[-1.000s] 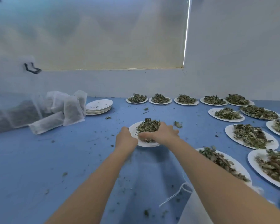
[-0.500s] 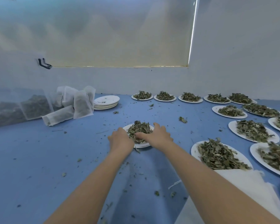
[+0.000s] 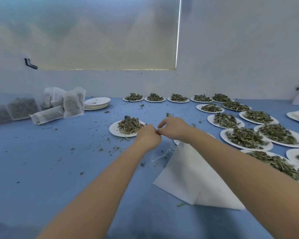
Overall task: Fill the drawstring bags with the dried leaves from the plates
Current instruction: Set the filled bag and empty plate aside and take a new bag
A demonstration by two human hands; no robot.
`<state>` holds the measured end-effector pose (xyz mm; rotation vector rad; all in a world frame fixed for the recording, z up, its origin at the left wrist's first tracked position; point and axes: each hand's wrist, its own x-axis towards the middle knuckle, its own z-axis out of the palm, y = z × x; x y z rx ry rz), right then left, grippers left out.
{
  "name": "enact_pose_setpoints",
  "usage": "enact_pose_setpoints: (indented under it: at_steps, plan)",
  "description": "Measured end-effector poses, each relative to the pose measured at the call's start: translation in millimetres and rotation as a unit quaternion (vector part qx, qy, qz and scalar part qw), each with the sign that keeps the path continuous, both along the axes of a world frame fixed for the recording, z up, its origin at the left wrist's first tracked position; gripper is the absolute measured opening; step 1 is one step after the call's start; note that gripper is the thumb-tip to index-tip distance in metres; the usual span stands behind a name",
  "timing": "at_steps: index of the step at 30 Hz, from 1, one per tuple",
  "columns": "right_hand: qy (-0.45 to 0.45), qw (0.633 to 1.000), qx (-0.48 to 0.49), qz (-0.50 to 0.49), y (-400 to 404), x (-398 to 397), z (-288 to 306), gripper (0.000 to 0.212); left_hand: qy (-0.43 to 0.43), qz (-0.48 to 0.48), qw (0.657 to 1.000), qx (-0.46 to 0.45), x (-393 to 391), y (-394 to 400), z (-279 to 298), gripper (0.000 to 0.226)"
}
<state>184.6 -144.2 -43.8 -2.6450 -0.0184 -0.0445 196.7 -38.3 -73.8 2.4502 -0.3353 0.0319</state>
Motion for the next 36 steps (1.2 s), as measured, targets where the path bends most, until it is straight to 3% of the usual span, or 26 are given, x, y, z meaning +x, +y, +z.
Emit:
enact_pose_setpoints:
  at_steps: [9,14,20,23,25,27,28,30,36]
  plan:
    - [-0.034,0.997,-0.071,0.005,-35.9,-49.9,-0.3,0.023,0.098,-0.079,0.99,-0.061,-44.3,-29.0,-13.2,0.015]
    - [-0.075,0.995,-0.063,0.003,-53.0,-60.5,2.1,0.025,0.035,-0.035,0.992,-0.113,-46.8,-39.0,-18.7,0.007]
    - [-0.125,0.992,0.012,-0.015,-67.8,-51.8,12.5,0.03,0.016,0.01,0.968,-0.249,-30.7,-25.2,7.1,0.01]
    - [-0.157,0.986,0.055,-0.013,-63.7,-39.1,20.0,0.023,-0.002,0.03,0.958,-0.286,-18.5,-13.5,21.3,0.011]
    - [-0.176,0.981,0.085,0.002,-56.3,-29.5,25.8,0.021,-0.037,0.023,0.953,-0.3,-10.3,-4.6,28.7,0.035]
    - [-0.197,0.976,0.09,0.021,-47.1,-19.7,32.3,0.026,-0.083,-0.037,0.947,-0.309,-1.2,6.1,35.7,0.069]
    - [-0.209,0.973,0.088,0.033,-42.2,-14.3,35.6,0.029,-0.095,-0.076,0.944,-0.308,3.2,10.9,40.0,0.075]
    - [-0.231,0.967,0.088,0.064,-31.6,-3.0,41.7,0.03,-0.086,-0.115,0.937,-0.318,12.2,19.0,48.0,0.065]
    - [-0.283,0.949,0.1,0.096,-3.2,32.8,53.9,0.02,-0.139,-0.011,0.933,-0.333,45.1,40.7,62.2,0.024]
